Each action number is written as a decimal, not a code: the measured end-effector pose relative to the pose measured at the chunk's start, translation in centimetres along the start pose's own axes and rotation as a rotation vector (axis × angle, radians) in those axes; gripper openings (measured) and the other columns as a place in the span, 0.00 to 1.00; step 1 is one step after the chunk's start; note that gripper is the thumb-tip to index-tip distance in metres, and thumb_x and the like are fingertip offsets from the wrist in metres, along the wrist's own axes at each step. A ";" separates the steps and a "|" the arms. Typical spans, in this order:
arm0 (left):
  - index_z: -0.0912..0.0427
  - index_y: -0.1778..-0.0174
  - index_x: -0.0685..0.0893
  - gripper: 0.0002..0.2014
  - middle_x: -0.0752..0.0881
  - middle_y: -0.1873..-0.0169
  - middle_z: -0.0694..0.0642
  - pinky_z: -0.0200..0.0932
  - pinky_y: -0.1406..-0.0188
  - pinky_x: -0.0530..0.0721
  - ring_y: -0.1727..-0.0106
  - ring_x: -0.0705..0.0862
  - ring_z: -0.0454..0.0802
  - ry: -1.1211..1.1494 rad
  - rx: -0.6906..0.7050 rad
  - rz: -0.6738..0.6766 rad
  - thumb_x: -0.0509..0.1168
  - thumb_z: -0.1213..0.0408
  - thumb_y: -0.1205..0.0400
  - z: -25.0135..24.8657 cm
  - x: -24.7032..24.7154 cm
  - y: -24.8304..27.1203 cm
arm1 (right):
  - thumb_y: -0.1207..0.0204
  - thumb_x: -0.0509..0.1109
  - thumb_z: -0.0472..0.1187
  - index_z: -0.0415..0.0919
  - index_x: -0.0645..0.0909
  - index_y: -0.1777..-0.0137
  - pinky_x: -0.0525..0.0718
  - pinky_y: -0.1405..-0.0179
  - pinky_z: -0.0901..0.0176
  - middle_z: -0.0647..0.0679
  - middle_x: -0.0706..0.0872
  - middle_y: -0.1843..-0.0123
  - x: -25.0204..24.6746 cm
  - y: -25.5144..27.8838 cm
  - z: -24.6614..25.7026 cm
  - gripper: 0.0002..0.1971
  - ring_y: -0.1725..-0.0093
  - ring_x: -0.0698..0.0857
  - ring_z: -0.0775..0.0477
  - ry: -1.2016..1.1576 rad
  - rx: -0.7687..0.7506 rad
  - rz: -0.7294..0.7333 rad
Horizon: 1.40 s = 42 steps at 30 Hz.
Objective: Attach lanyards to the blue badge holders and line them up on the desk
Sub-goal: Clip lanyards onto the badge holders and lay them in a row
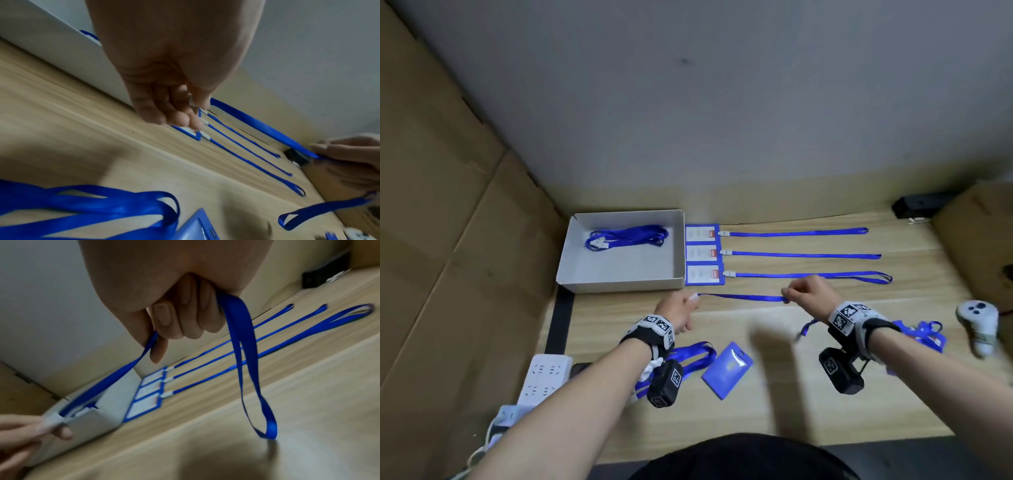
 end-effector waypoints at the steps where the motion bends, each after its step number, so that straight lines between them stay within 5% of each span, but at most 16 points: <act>1: 0.56 0.51 0.85 0.19 0.85 0.77 0.54 0.42 0.66 0.80 0.75 0.80 0.52 0.008 0.018 0.046 0.54 0.48 0.13 -1.0 1.5 -0.1 | 0.21 0.69 0.49 0.49 0.87 0.69 0.68 0.72 0.56 0.53 0.75 0.79 -0.3 0.3 -2.0 0.15 0.77 0.73 0.50 0.049 0.040 0.022; 6: 0.59 0.51 0.82 0.23 0.85 0.73 0.56 0.43 0.62 0.79 0.71 0.80 0.52 0.012 0.067 0.183 0.50 0.45 0.12 -5.8 7.4 0.1 | 0.19 0.66 0.52 0.50 0.85 0.68 0.80 0.54 0.52 0.49 0.90 0.63 1.6 0.4 -8.4 0.17 0.58 0.86 0.45 0.049 0.139 0.174; 11: 0.59 0.57 0.85 0.14 0.87 0.73 0.56 0.43 0.62 0.83 0.71 0.83 0.50 -0.115 0.214 0.172 0.57 0.57 0.13 -9.2 9.1 0.2 | 0.16 0.64 0.49 0.42 0.91 0.51 0.78 0.43 0.54 0.50 0.91 0.50 2.1 -0.8 -4.4 0.16 0.47 0.86 0.51 -0.260 -0.012 0.099; 13: 0.59 0.57 0.86 0.14 0.88 0.72 0.55 0.46 0.58 0.85 0.71 0.84 0.48 -0.172 0.248 0.171 0.59 0.58 0.14 -9.7 9.1 0.1 | 0.14 0.61 0.51 0.43 0.91 0.55 0.77 0.44 0.57 0.50 0.92 0.53 2.7 -1.3 -2.6 0.20 0.50 0.87 0.53 -0.379 -0.026 0.138; 18: 0.52 0.66 0.83 0.16 0.88 0.72 0.51 0.47 0.56 0.82 0.67 0.84 0.48 -0.408 0.402 0.138 0.60 0.54 0.14 -11.2 8.0 0.1 | 0.14 0.58 0.55 0.35 0.88 0.66 0.83 0.50 0.55 0.40 0.90 0.67 5.2 -1.3 0.6 0.29 0.64 0.88 0.41 -0.475 -0.069 0.342; 22: 0.46 0.55 0.87 0.10 0.88 0.69 0.49 0.46 0.59 0.80 0.63 0.83 0.47 -0.500 0.466 0.069 0.61 0.51 0.15 -11.4 6.9 -0.2 | 0.15 0.65 0.44 0.34 0.83 0.67 0.80 0.57 0.57 0.39 0.84 0.72 6.3 -1.1 2.1 0.20 0.70 0.81 0.45 -0.603 -0.104 0.397; 29: 0.47 0.59 0.87 0.05 0.88 0.68 0.50 0.52 0.57 0.85 0.64 0.84 0.49 -0.177 0.298 0.095 0.65 0.58 0.23 -9.4 6.3 -0.9 | 0.18 0.69 0.38 0.36 0.86 0.61 0.79 0.64 0.54 0.47 0.84 0.74 6.9 -2.0 1.8 0.11 0.72 0.79 0.49 -0.605 -0.115 0.301; 35: 0.58 0.51 0.90 0.09 0.89 0.68 0.50 0.43 0.68 0.80 0.68 0.82 0.44 0.127 0.163 0.116 0.65 0.61 0.17 -8.3 6.2 -0.3 | 0.19 0.71 0.38 0.38 0.89 0.61 0.81 0.64 0.53 0.48 0.88 0.71 6.5 -1.3 2.7 0.10 0.71 0.81 0.50 -0.568 -0.142 0.256; 38: 0.52 0.51 0.90 0.08 0.90 0.68 0.50 0.41 0.67 0.81 0.69 0.83 0.44 0.105 0.177 0.077 0.65 0.58 0.17 -8.3 5.7 -0.2 | 0.21 0.73 0.41 0.37 0.91 0.61 0.79 0.67 0.50 0.46 0.89 0.70 6.1 -0.8 3.0 0.10 0.71 0.80 0.51 -0.544 -0.148 0.234; 42: 0.51 0.53 0.91 0.11 0.90 0.66 0.49 0.41 0.66 0.84 0.68 0.85 0.44 0.001 0.261 0.053 0.62 0.57 0.16 -8.9 5.2 0.0 | 0.21 0.74 0.40 0.37 0.92 0.62 0.78 0.71 0.63 0.44 0.89 0.71 4.9 0.2 4.2 0.11 0.73 0.79 0.55 -0.531 -0.200 0.164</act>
Point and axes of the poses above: each hand's wrist, its own y-axis away from the middle knuckle, its own x-axis out of the palm, z = x × y, the point moved 8 cm from there along -y, towards the middle knuckle
